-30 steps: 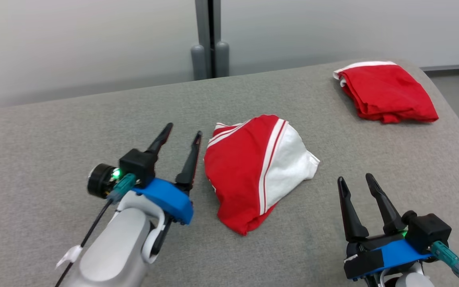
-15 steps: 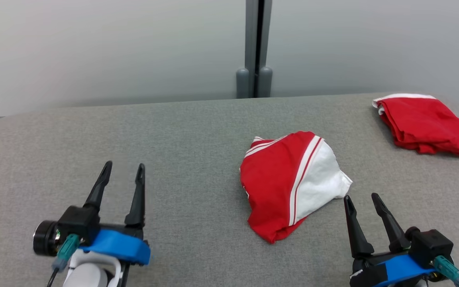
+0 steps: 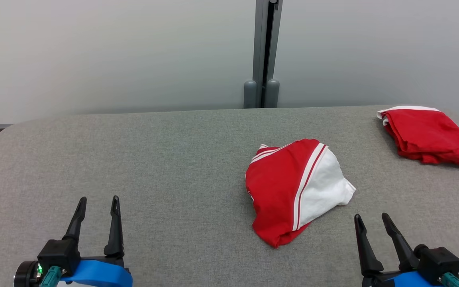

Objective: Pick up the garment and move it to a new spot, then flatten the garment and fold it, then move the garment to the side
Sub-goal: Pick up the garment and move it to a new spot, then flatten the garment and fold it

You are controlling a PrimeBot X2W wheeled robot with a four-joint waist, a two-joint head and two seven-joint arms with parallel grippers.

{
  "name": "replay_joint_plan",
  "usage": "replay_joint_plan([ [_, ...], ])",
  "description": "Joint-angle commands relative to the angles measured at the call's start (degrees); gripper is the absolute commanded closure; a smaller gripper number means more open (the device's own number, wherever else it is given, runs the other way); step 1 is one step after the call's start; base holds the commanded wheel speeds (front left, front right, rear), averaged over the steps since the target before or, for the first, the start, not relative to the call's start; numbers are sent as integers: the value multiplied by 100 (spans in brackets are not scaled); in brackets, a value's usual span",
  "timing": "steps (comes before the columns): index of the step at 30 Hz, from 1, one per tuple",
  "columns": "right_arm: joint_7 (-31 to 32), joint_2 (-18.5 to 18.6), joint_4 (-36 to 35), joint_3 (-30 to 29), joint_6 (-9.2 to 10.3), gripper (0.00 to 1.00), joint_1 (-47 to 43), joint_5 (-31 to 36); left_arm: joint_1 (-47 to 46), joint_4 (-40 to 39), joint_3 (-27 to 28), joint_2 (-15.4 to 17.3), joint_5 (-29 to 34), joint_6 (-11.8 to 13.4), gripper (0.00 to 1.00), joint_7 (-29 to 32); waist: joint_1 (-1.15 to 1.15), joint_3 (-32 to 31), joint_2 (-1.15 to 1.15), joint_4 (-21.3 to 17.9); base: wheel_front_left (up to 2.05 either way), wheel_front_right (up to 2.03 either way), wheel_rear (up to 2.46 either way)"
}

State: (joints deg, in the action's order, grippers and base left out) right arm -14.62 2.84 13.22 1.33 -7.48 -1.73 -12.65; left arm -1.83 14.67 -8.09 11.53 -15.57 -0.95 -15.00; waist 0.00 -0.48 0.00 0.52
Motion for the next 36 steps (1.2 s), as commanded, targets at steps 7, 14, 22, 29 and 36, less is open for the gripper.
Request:
replay_joint_plan([
  [7, 37, 11, -90, -90, -3, 0, -244, 33, -21, 110, 228, -149, 210, -154, 0, -26, 0, -11, 0, -101, 0, 0, 0],
  [14, 72, 10, -141, -99, -2, 0, -245, 20, -30, 158, 334, -226, 361, -248, 0, -25, 0, -2, 0, -172, 0, 0, 0],
  [22, 90, 10, -163, -110, -3, 0, -249, 43, -29, 194, 435, -319, 486, -316, 0, -25, 0, -10, 0, -181, 0, 0, 0],
  [29, 125, 11, -142, -90, -2, 0, -233, 48, -51, 225, 499, -374, 555, -369, 0, -25, 0, -7, 0, -168, 0, 0, 0],
  [36, 193, 126, -168, -47, -3, 0, 123, 42, -79, 247, 545, -425, 612, -407, 0, -25, 0, 27, 0, -152, 0, 0, 0],
])
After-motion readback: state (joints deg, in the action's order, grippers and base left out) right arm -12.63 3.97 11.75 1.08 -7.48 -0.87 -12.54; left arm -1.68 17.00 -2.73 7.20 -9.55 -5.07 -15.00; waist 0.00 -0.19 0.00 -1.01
